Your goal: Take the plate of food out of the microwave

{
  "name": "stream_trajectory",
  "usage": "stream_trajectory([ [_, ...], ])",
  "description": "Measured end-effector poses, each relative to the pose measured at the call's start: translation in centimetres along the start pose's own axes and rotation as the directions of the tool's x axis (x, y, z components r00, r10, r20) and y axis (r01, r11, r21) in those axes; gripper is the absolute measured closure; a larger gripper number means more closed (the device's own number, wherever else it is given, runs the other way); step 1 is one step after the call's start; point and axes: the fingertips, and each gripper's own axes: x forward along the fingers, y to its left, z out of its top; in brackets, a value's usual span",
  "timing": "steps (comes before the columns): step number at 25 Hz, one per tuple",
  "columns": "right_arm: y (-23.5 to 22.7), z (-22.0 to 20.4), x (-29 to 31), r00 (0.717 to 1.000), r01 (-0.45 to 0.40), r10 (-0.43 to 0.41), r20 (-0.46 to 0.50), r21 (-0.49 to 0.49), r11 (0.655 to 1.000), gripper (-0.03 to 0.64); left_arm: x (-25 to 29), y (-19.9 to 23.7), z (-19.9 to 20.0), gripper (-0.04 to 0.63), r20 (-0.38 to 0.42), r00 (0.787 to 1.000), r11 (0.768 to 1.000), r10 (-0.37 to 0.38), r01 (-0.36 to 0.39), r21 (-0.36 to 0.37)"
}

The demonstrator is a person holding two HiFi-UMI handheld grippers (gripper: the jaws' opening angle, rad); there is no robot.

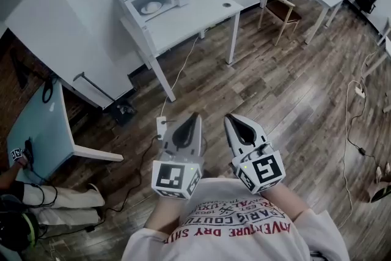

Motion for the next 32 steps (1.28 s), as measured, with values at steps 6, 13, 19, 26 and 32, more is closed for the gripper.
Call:
stream_trajectory([
  [6, -0.3, 0.6, -0.8, 0.999, 0.002, -0.001, 0.037, -0.043, 0.999, 0.606, 0.2, -1.3, -0.7, 0.589, -0.026, 1.000, 1.000, -0.007, 0.007, 0.008],
  [13, -2.3, -0.1, 0.3, 1.000, 0.013, -0.013, 0.029, -0.002, 1.000, 0.606, 2.2, -1.1, -1.3, 0.589, -0.054, 0.998, 1.000, -0.020, 0.021, 0.011],
  [19, -6.0, -1.5, 3.5, 0.999, 0.048, -0.048, 0.002, 0.017, 0.999, 0.606, 6.9, 0.3, -2.5, 0.589, -0.074, 0.996, 0.999, -0.040, 0.040, 0.001],
  [26, -11.7, -1.3, 10.7, 0.997, 0.080, -0.080, -0.020, -0.022, 0.997, 0.606, 15.8, 4.8, -2.1, 0.589, -0.072, 0.996, 0.998, -0.054, 0.053, -0.021],
  [32, -15.8, -0.1, 19.0, 0.997, 0.067, -0.068, -0.039, -0.029, 0.997, 0.606, 23.2, 10.3, -1.1, 0.589, -0.076, 0.996, 0.997, -0.051, 0.046, -0.064],
])
